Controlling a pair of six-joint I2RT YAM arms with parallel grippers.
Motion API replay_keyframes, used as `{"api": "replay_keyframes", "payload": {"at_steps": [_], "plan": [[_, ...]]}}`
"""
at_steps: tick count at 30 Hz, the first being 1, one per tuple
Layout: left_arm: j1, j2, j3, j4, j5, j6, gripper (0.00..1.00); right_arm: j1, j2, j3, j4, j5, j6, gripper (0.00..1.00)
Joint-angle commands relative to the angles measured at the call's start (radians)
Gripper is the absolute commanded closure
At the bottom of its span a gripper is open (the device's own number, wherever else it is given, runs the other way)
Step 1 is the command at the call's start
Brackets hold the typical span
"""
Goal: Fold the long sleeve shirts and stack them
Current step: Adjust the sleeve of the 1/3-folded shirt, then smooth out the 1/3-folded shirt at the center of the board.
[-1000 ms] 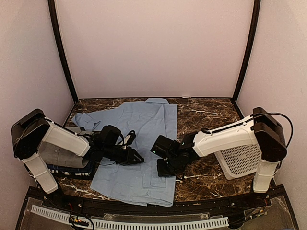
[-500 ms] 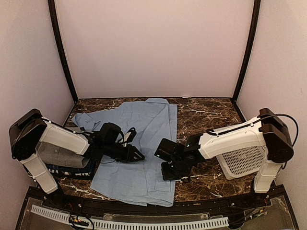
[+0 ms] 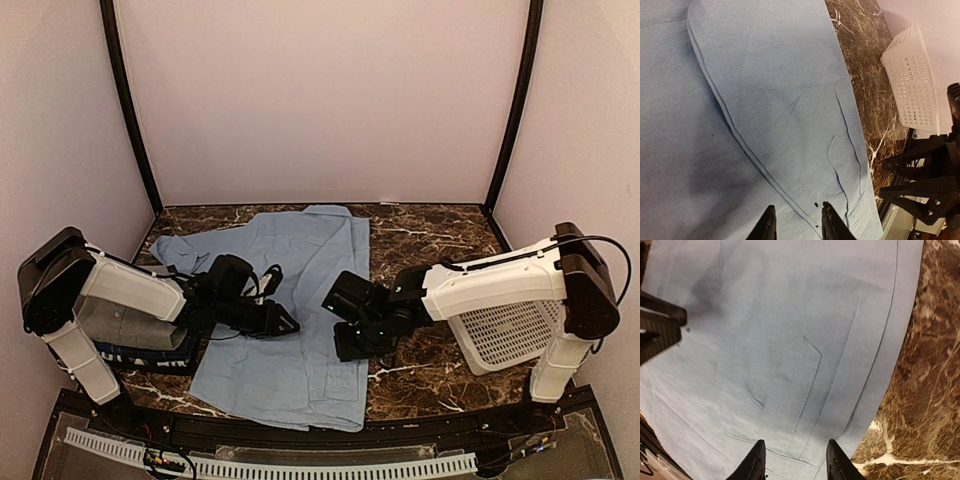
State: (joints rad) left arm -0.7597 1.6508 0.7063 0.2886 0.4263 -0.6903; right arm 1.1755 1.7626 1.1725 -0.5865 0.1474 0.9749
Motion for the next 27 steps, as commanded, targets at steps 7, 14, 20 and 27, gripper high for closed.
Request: {"api": "replay_keyframes", "payload": {"at_steps": [7, 14, 20, 27], "plan": [[0.015, -0.016, 0.145, -0.017, -0.083, 0.034, 0.73, -0.249, 0.008, 0.136, 0.375, -0.08, -0.301, 0.66], [0.048, 0.151, 0.368, -0.036, -0.142, 0.058, 0.77, -0.419, 0.169, 0.259, 0.58, -0.353, -0.387, 0.78], [0.099, 0.314, 0.515, -0.045, -0.168, 0.097, 0.79, -0.499, 0.348, 0.404, 0.644, -0.501, -0.396, 0.8], [0.141, 0.468, 0.649, -0.084, -0.156, 0.112, 0.8, -0.571, 0.571, 0.625, 0.672, -0.557, -0.356, 0.84]]}}
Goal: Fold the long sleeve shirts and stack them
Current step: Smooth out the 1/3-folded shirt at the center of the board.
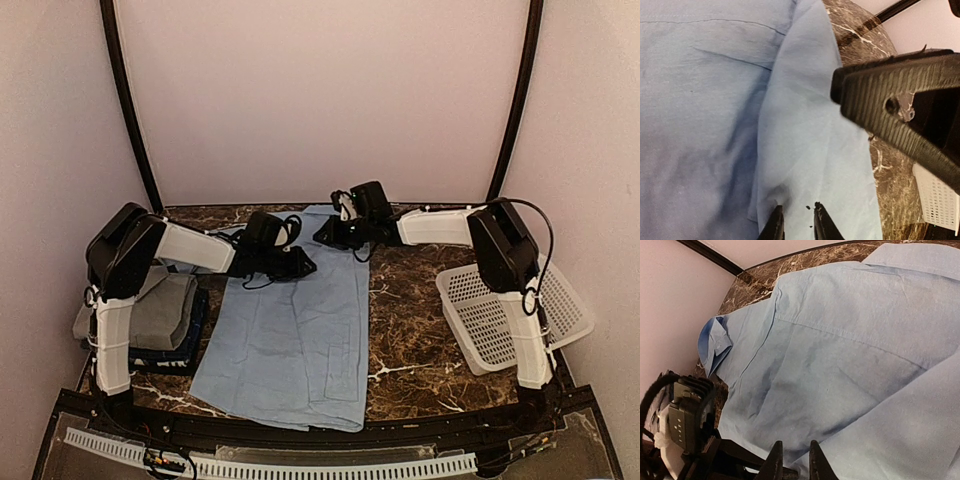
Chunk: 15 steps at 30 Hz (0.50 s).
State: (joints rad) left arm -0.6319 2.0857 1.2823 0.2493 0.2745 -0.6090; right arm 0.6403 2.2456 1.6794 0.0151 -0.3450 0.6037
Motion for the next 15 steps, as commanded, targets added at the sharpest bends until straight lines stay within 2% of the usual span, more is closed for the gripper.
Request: {"api": "replay_keyframes", "payload": {"at_steps": [1, 8, 15], "plan": [[0.013, 0.042, 0.081, -0.059, -0.003, 0.032, 0.8, -0.045, 0.121, 0.152, 0.065, -0.062, 0.026, 0.85], [0.014, 0.071, 0.086, -0.093, -0.008, 0.033, 0.81, -0.086, 0.325, 0.343, 0.046, -0.059, 0.103, 0.86], [0.014, 0.063, 0.078, -0.139, -0.011, 0.053, 0.81, -0.12, 0.378, 0.364, 0.106, -0.041, 0.177, 0.86]]}}
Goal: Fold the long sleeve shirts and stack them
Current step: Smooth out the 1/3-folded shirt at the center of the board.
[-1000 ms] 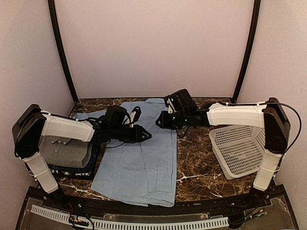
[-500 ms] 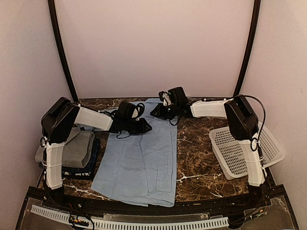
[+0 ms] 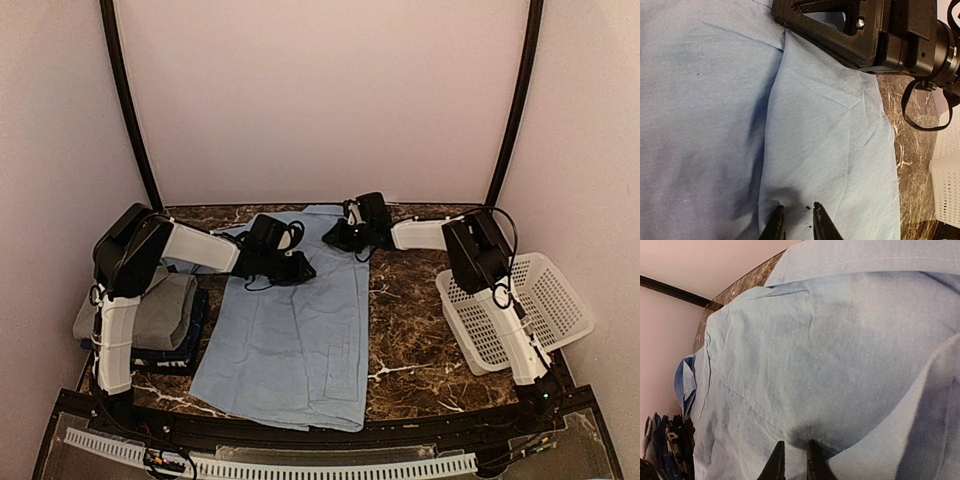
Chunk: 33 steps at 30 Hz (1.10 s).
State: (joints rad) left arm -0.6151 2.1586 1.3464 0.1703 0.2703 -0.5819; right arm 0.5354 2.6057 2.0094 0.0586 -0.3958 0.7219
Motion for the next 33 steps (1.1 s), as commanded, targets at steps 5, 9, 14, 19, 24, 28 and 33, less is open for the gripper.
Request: {"api": "replay_keyframes", "payload": {"at_steps": [5, 9, 14, 19, 24, 28, 33], "plan": [[-0.003, -0.033, -0.004, -0.07, -0.005, 0.037, 0.81, -0.04, 0.068, 0.073, 0.088, -0.01, 0.109, 0.86], [-0.003, -0.055, -0.022, -0.077, -0.011, 0.048, 0.81, -0.05, 0.108, 0.14, 0.064, -0.036, 0.108, 0.85], [-0.003, -0.085, -0.045, -0.096, -0.031, 0.074, 0.81, -0.084, 0.125, 0.205, 0.053, -0.128, 0.09, 0.77], [-0.003, -0.118, -0.028, -0.129, -0.063, 0.116, 0.81, -0.107, 0.144, 0.276, 0.013, -0.231, 0.062, 0.73], [-0.003, -0.167, -0.039, -0.143, -0.055, 0.114, 0.81, -0.108, 0.098, 0.281, -0.007, -0.255, 0.047, 0.71], [-0.003, -0.229, -0.086, -0.139, -0.051, 0.106, 0.81, -0.098, 0.023, 0.233, -0.031, -0.246, 0.019, 0.67], [-0.003, -0.337, -0.169, -0.13, -0.066, 0.089, 0.81, -0.073, -0.097, 0.083, -0.049, -0.206, -0.026, 0.61]]}}
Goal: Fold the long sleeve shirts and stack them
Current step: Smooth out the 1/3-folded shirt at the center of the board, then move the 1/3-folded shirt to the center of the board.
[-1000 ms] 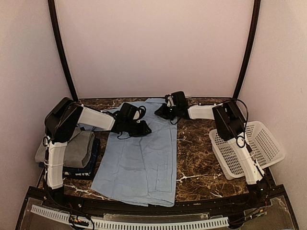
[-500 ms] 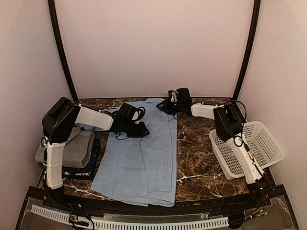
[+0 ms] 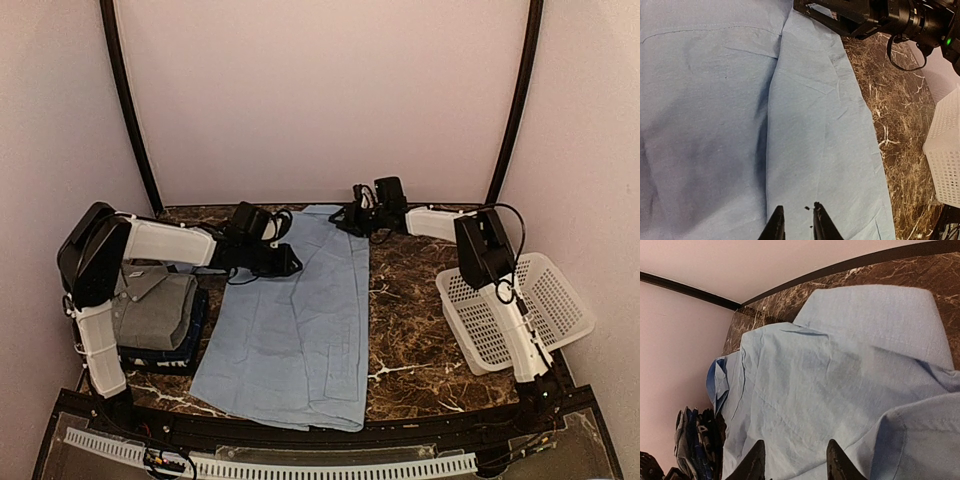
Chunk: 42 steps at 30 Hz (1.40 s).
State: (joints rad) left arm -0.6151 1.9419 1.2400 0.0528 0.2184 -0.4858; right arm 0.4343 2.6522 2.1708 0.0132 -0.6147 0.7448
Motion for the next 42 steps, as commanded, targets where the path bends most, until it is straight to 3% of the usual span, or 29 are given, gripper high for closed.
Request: {"api": "replay_keyframes", "payload": {"at_steps": [1, 6, 16, 21, 26, 33, 42], "plan": [[-0.003, -0.135, -0.091, -0.006, -0.015, -0.016, 0.81, 0.037, -0.166, -0.1, -0.009, 0.024, -0.061, 0.6], [-0.003, -0.259, -0.204, 0.023, -0.013, -0.052, 0.81, 0.103, -0.291, -0.214, -0.128, 0.104, -0.146, 0.52], [-0.003, -0.414, -0.406, 0.039, -0.042, -0.079, 0.8, 0.254, -0.615, -0.727, 0.021, 0.25, -0.127, 0.44], [-0.016, -0.458, -0.507, 0.066, -0.049, -0.112, 0.8, 0.337, -0.699, -0.871, 0.019, 0.359, -0.116, 0.29], [-0.065, -0.477, -0.579, 0.064, -0.085, -0.141, 0.8, 0.381, -0.72, -0.95, 0.03, 0.409, -0.104, 0.14], [-0.131, -0.461, -0.613, 0.06, -0.144, -0.192, 0.8, 0.382, -0.693, -1.0, 0.038, 0.42, -0.113, 0.02], [-0.212, -0.336, -0.552, 0.08, -0.157, -0.253, 0.8, 0.333, -0.693, -1.075, 0.016, 0.454, -0.134, 0.01]]}}
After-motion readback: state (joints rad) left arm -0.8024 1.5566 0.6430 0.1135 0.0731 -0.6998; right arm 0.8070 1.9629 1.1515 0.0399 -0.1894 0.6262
